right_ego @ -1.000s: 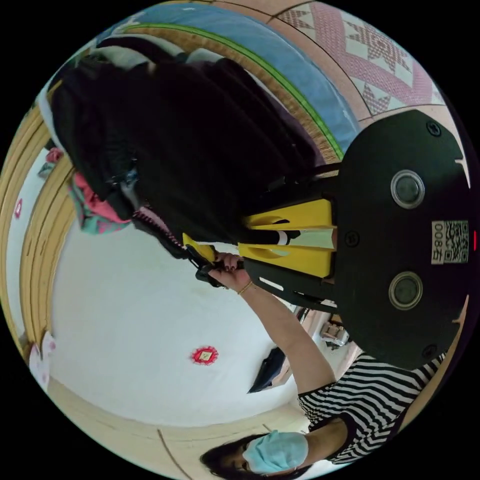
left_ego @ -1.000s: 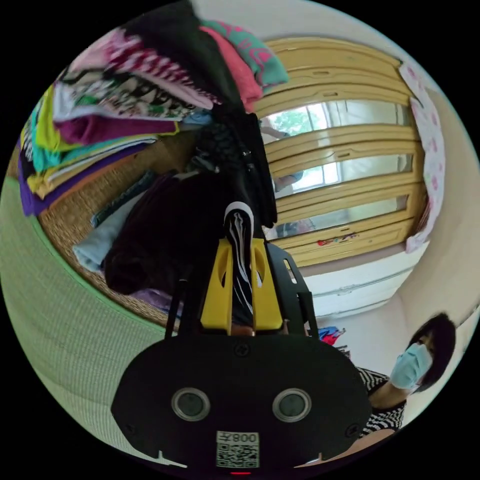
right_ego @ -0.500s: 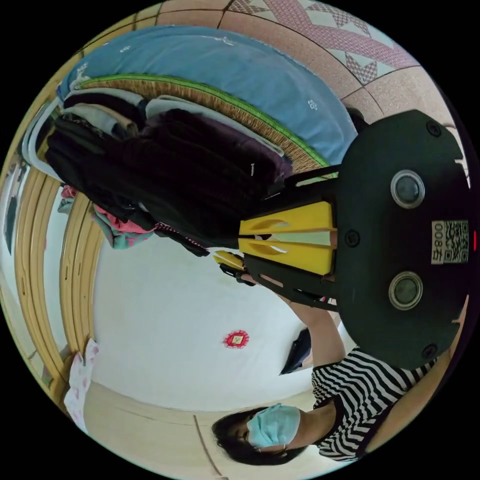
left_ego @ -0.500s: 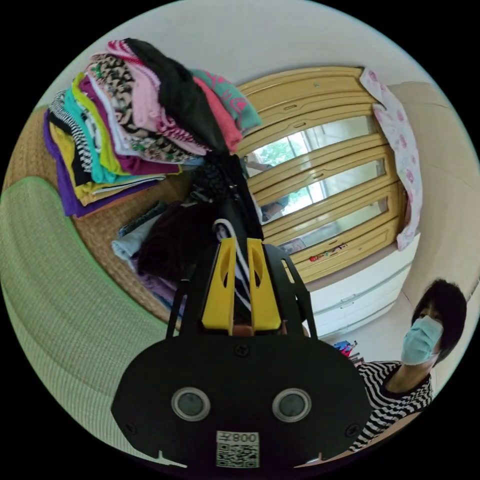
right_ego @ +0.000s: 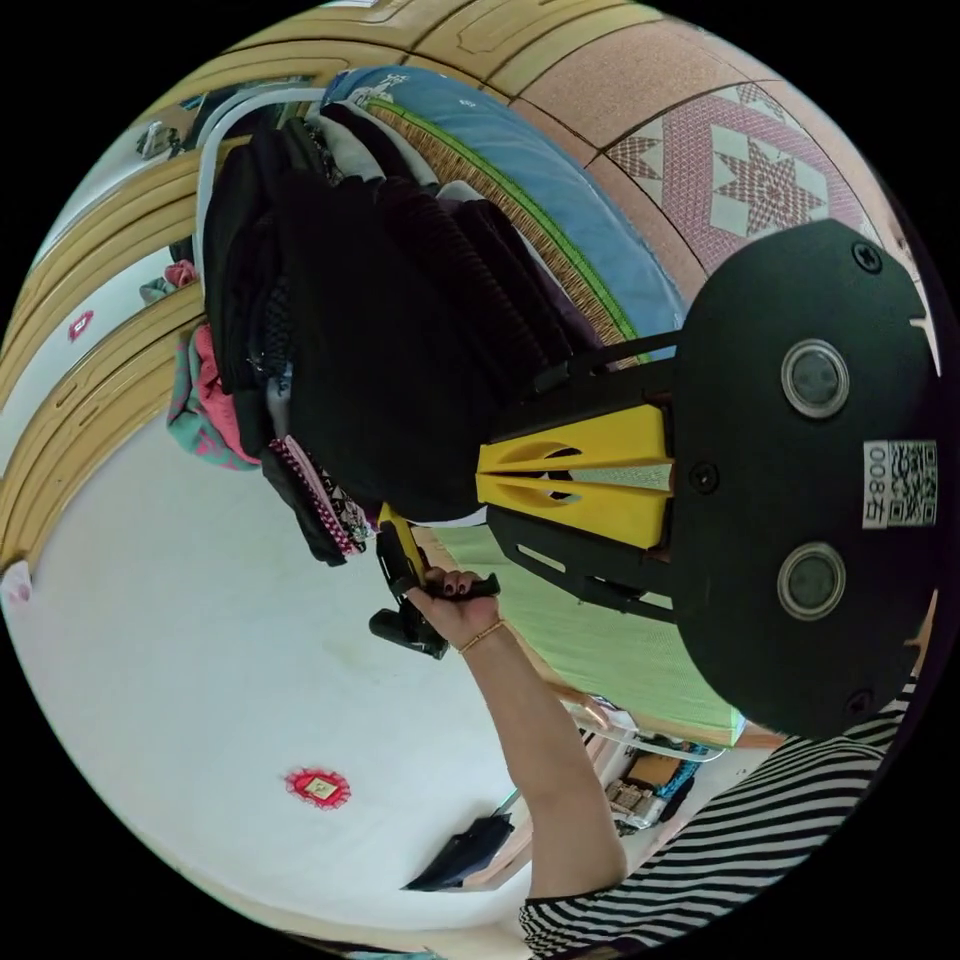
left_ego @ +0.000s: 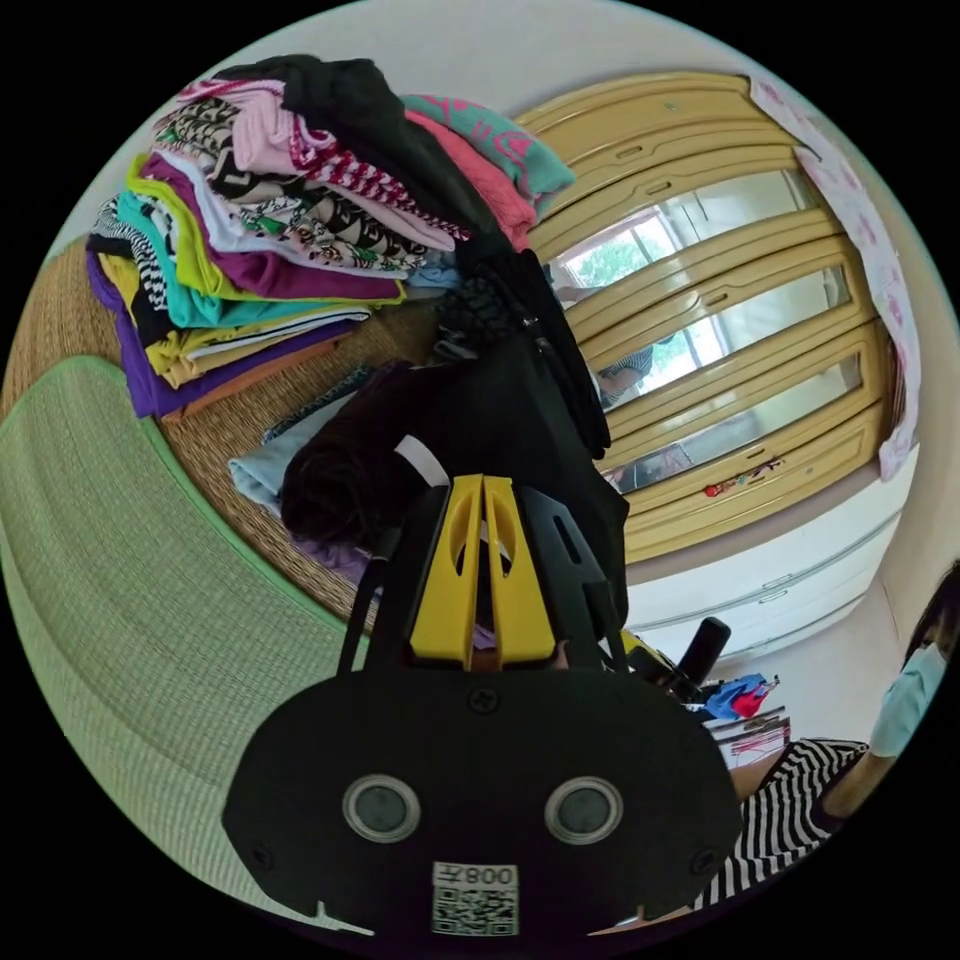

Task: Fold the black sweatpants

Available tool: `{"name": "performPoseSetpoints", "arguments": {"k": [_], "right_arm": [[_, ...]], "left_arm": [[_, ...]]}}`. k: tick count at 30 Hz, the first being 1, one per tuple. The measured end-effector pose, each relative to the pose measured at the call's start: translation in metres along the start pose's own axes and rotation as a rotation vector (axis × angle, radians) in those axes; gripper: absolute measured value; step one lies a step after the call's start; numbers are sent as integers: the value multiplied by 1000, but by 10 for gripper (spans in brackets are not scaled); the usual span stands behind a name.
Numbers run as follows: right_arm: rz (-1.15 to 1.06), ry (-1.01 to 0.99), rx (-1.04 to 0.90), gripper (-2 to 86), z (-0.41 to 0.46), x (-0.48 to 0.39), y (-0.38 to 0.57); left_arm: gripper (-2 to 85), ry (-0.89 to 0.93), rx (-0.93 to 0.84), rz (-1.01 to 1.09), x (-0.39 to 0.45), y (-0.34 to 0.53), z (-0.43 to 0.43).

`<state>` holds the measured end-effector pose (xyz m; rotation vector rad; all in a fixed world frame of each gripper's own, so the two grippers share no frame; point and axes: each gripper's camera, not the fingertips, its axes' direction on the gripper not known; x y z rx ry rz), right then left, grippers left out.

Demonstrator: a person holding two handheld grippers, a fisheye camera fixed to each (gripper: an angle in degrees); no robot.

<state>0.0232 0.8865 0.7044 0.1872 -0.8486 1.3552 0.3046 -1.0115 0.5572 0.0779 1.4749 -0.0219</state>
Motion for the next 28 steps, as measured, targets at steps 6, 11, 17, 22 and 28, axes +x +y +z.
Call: {"name": "performPoseSetpoints", "arguments": {"k": [6,11,17,22,28], "right_arm": [[-33,33,-6,2,21,-23,-11],[-60,106,93,13,7,-29,-28],[-152,293,202,64,5,-22,-95],[-176,403,156,84,49,-6,-182],[-160,468,45,94,136,12,-274]], "left_arm": [[0,145,56,27,4,19,-11],[1,160,48,61,-1,75,-36],[1,-249,-275,134,6,172,-33],[1,-538,-439,278,28,239,-16],[2,-565,-371,217,44,273,-26]]}}
